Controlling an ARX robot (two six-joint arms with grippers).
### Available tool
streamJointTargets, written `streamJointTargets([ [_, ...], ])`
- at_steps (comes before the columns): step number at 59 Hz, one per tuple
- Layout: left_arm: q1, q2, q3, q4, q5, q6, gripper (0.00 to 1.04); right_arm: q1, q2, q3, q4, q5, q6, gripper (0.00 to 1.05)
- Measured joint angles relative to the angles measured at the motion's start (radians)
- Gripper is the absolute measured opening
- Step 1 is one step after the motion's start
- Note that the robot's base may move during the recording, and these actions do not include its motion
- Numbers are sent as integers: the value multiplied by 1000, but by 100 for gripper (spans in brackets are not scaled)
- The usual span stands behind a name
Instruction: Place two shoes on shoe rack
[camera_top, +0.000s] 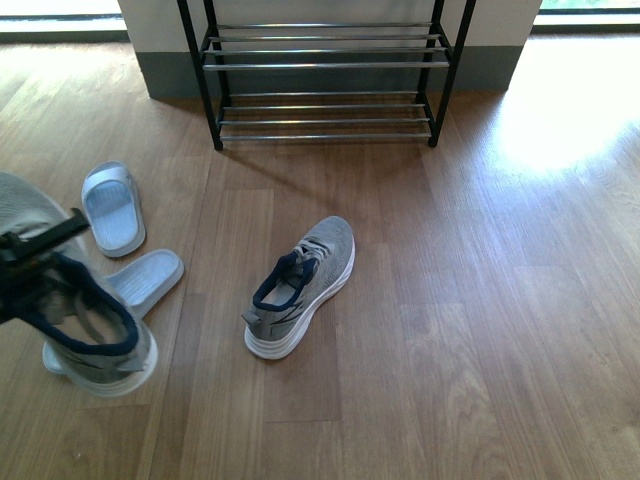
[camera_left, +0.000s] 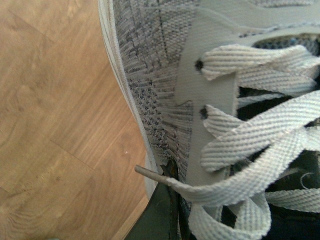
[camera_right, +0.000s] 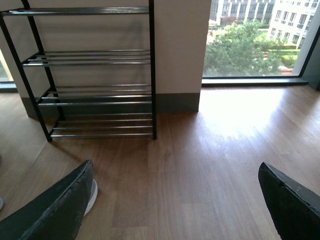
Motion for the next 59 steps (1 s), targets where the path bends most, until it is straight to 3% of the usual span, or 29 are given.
streamJointTargets([
  [18,-31,-560,-174,-114,-175,226,2,0,0,0,0,0,0,96],
  [25,-110,-922,-278,-246,-369,378,2,0,0,0,0,0,0,96],
  [28,-127,-1056,-294,-250,-409,445,2,0,0,0,0,0,0,96],
  [59,-134,-1102,-295,-250,-416,519,2,0,0,0,0,2,0,96],
])
